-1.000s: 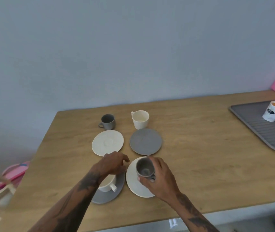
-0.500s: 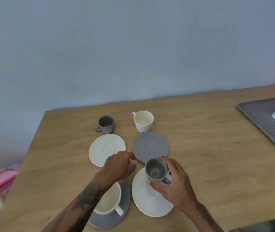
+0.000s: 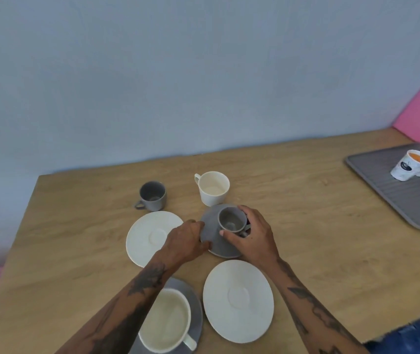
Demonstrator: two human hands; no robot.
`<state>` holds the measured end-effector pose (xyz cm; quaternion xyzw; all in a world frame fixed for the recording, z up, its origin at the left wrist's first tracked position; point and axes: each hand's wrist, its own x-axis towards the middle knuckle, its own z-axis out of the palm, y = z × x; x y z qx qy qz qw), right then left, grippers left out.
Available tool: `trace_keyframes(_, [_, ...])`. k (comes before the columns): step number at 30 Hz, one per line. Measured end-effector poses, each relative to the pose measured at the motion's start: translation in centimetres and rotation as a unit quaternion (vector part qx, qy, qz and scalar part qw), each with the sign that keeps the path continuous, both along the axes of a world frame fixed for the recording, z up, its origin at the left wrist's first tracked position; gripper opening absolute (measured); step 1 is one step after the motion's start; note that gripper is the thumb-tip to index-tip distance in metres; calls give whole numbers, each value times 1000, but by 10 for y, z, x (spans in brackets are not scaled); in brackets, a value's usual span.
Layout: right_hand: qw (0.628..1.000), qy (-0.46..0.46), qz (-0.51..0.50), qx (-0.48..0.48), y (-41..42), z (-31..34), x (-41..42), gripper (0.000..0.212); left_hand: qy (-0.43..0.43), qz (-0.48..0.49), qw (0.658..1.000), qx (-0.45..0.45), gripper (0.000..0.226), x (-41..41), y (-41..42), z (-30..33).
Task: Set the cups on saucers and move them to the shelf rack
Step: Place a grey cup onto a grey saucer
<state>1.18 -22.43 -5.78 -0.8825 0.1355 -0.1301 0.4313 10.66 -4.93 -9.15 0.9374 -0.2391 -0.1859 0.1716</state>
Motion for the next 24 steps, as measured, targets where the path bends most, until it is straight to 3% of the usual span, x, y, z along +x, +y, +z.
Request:
trace_keyframes(9, [990,78,117,32,-23,14,14,75,7,6,1000,-28,60,-3,2,3])
trace_keyframes(14, [995,43,62,65,-29,-6,0,71,6,15,1000,-6,65,-10,1,6])
trace_keyframes(21, [998,-9,-1,58,-51,-19,-10,22,5,40,999,4,57,-19,-2,12])
trace_keyframes(24, [999,-17,14,38,-58,-16,-8,15,6,54,999,0,54,-22,-4,14])
